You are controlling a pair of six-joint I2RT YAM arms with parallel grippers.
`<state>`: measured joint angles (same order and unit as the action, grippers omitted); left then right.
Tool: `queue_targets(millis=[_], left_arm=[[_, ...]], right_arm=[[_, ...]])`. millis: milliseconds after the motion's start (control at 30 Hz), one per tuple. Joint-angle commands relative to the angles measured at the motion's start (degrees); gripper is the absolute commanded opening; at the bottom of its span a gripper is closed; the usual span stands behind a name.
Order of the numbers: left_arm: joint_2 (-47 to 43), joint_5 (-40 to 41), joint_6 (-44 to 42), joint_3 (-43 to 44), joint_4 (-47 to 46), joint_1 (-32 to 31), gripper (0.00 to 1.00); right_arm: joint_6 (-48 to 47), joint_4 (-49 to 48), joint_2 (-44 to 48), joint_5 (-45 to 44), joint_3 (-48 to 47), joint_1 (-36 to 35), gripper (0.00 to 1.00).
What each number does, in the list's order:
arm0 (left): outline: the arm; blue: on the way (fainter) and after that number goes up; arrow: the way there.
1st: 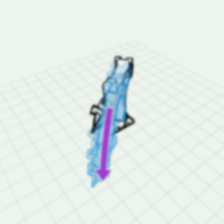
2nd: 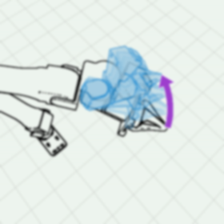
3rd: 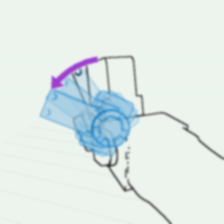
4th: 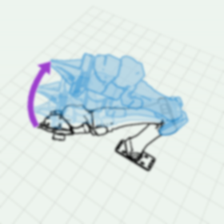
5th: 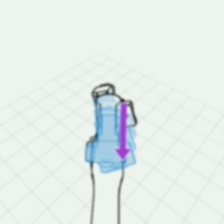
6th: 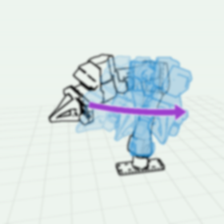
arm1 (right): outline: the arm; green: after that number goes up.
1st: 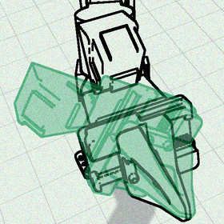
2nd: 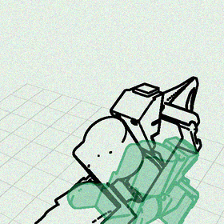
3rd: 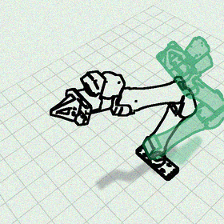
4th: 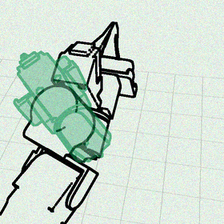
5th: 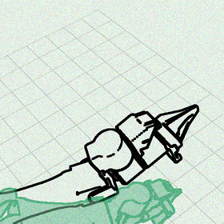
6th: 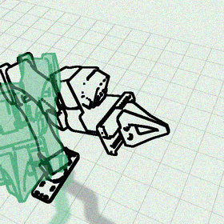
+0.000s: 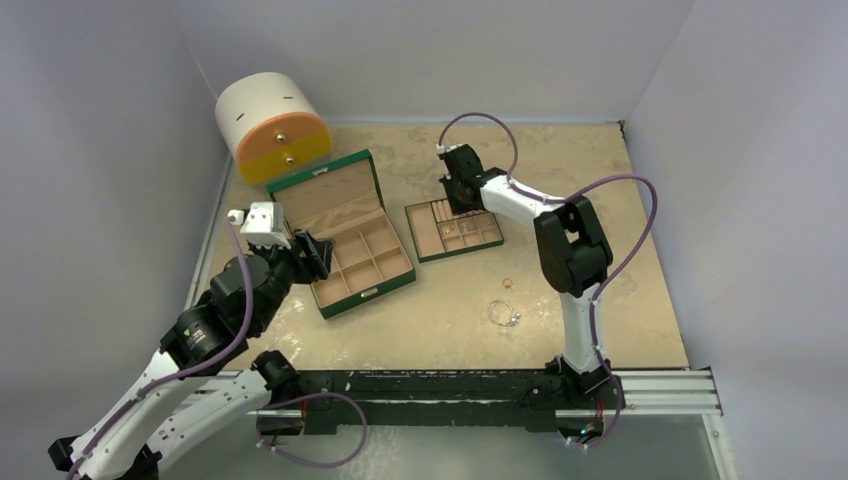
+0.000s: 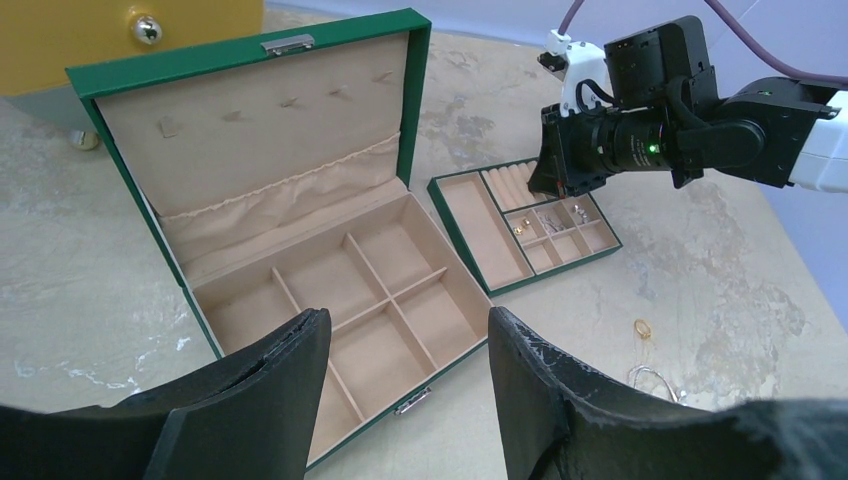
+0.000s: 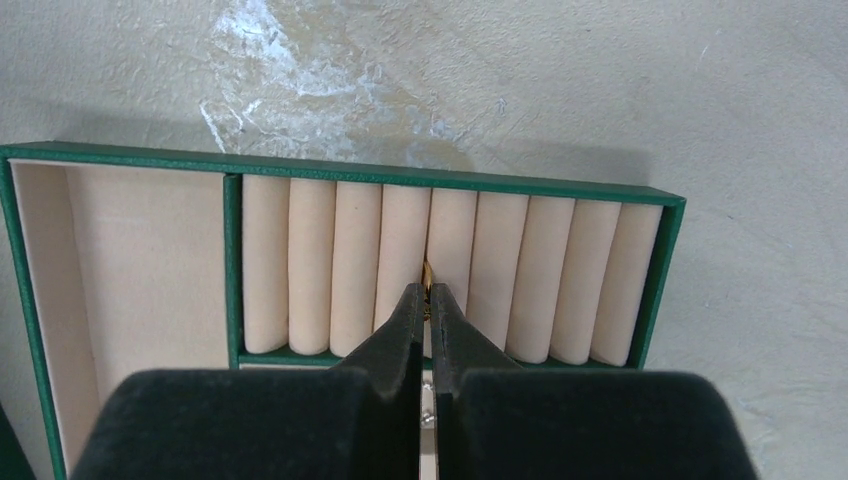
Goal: Organize the mixed jewelry
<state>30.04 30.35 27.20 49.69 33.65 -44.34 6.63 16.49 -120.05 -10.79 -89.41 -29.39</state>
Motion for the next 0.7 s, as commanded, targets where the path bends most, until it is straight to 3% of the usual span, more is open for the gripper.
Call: queue_targets(millis=[0, 533, 667], left_arm=[[0.55, -0.67, -1.36, -0.36, -1.96, 0.79, 0.59], [1.69, -3.77, -1.97, -0.39, -2.64, 3.88, 0.59], [1.67, -4.30, -1.98, -0.55, -2.78, 4.36, 0.59]], right_arm=[[0.99, -1.70, -1.72, -0.51, -2.00, 0.70, 0.00], [2.96, -3.46, -1.38, 3.11, 0.37, 1.04, 0.00], [3.91, -3.57, 1.25, 4.28, 1.26, 1.02, 0.17]])
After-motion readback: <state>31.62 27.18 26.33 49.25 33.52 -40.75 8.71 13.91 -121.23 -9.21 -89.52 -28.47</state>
